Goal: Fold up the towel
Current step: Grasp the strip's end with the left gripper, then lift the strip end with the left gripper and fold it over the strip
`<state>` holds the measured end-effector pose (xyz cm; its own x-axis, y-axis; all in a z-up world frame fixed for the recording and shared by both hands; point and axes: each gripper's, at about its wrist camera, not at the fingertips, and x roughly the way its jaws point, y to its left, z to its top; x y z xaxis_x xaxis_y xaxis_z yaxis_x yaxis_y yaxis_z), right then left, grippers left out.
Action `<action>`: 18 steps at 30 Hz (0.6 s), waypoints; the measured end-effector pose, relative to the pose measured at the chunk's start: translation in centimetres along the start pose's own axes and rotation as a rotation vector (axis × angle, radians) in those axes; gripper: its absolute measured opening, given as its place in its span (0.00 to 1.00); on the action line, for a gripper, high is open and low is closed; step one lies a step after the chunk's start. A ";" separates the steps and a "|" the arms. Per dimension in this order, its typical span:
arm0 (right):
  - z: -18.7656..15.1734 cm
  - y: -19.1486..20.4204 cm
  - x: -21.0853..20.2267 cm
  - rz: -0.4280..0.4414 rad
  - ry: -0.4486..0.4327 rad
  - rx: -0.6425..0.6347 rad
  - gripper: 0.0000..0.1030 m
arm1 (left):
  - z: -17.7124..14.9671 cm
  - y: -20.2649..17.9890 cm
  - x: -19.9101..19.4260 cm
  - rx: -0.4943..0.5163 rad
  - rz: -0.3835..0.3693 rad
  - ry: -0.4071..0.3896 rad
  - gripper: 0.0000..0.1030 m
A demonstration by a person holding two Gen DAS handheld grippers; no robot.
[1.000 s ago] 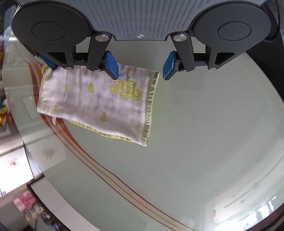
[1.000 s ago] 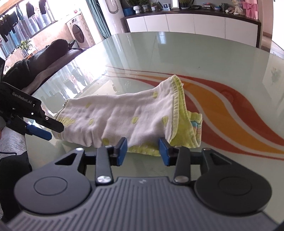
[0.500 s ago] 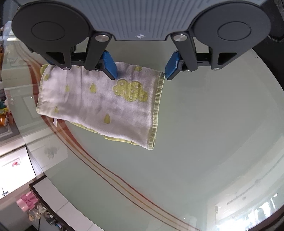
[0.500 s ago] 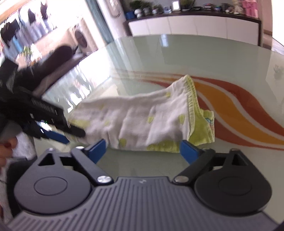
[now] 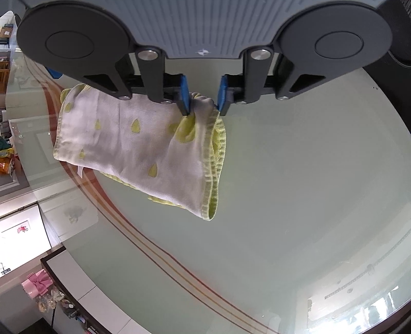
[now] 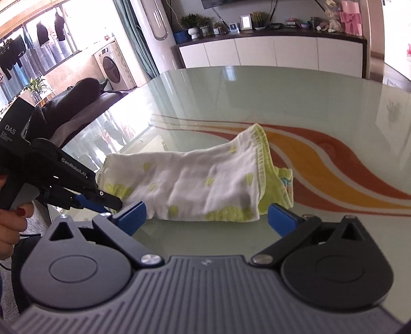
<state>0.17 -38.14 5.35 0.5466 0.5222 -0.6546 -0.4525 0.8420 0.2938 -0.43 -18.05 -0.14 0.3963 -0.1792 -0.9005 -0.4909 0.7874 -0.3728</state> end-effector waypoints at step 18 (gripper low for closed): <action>-1.0 -1.4 -1.6 0.020 -0.015 0.009 1.00 | -1.5 -7.3 -4.1 0.422 0.102 -0.176 0.17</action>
<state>-0.77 -40.25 5.28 0.5480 0.5411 -0.6378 -0.4575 0.8323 0.3130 0.37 -23.99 5.90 0.5056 -0.0146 -0.8627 -0.1897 0.9735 -0.1277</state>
